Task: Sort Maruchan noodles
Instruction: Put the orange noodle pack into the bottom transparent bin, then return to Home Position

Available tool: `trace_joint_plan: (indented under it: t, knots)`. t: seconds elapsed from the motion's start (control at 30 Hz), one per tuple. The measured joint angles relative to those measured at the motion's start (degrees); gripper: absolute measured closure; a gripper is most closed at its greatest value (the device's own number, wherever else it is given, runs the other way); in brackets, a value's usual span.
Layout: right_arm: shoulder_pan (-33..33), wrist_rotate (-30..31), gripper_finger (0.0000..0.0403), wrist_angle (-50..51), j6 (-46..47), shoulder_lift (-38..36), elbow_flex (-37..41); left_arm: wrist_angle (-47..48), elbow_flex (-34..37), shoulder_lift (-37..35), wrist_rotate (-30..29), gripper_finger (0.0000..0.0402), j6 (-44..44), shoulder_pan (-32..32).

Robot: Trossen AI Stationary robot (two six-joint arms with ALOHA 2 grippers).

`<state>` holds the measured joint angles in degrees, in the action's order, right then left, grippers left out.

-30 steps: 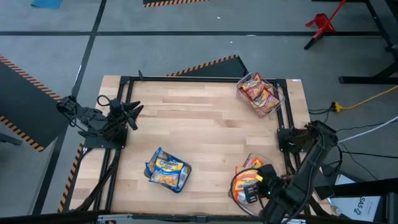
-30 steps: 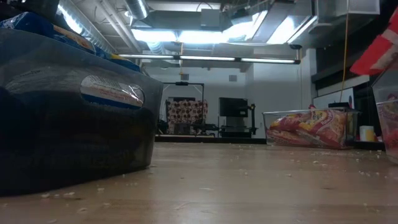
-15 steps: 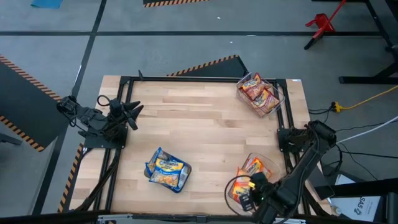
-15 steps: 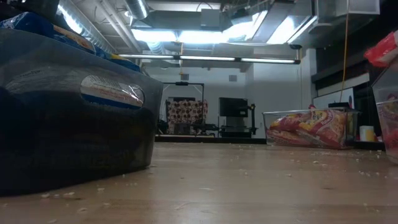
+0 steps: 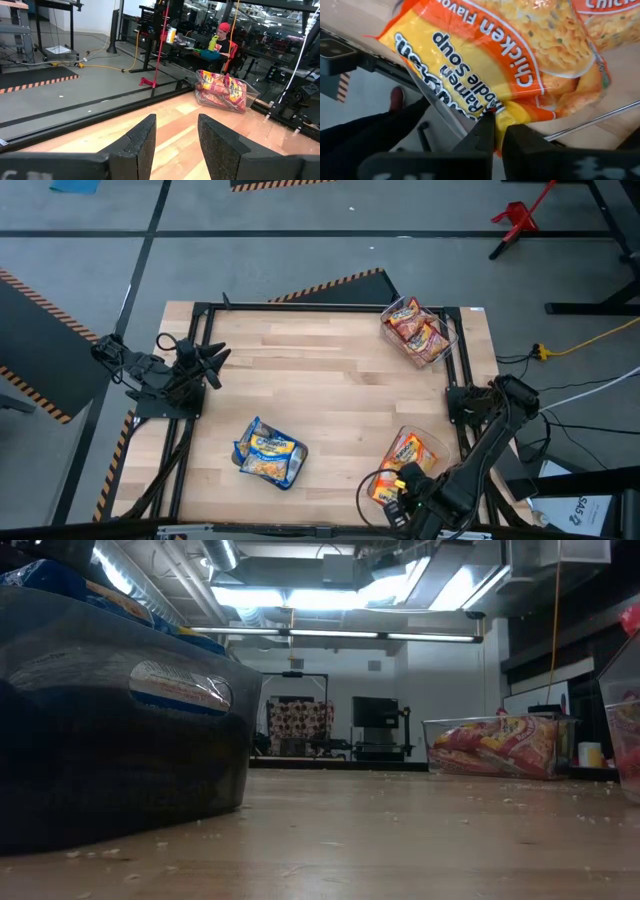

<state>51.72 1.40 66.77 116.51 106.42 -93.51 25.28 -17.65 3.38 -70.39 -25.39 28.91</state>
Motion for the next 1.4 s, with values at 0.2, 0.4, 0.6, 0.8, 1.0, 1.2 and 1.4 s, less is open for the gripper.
trace_joint_plan:
  t: [0.2,0.4,0.6,0.8,1.0,1.2,1.4]
  knots:
    - [0.0,-1.1,0.0316,-0.5,0.0,0.0,0.0,0.0,0.0,0.0,0.0,0.0262,0.0,0.0]
    - [0.0,-4.1,0.0245,-5.1,-0.4,-0.5,0.0,0.0,0.0,0.0,0.0,0.0262,0.4,0.0]
    - [-0.5,4.6,0.0231,-10.2,0.0,-1.7,-0.1,-0.2,0.0,0.0,0.0,0.0262,-0.2,0.0]
    - [-3.3,32.7,0.023,-9.9,-5.3,-1.8,-0.2,-10.2,0.0,0.0,4.3,0.0262,-4.5,0.0]
    - [-10.7,45.2,0.023,-9.3,-25.0,-6.4,-5.8,-32.8,0.0,0.0,17.1,0.0262,-3.6,0.0]
    - [-19.6,38.1,0.023,-9.9,-64.1,-8.0,-18.5,-44.8,-0.1,0.0,26.3,0.0262,-0.3,0.0]
    - [-31.0,24.6,0.023,-12.6,-101.1,-10.4,-26.0,-47.7,-1.8,-0.1,35.0,0.0262,2.1,0.0]
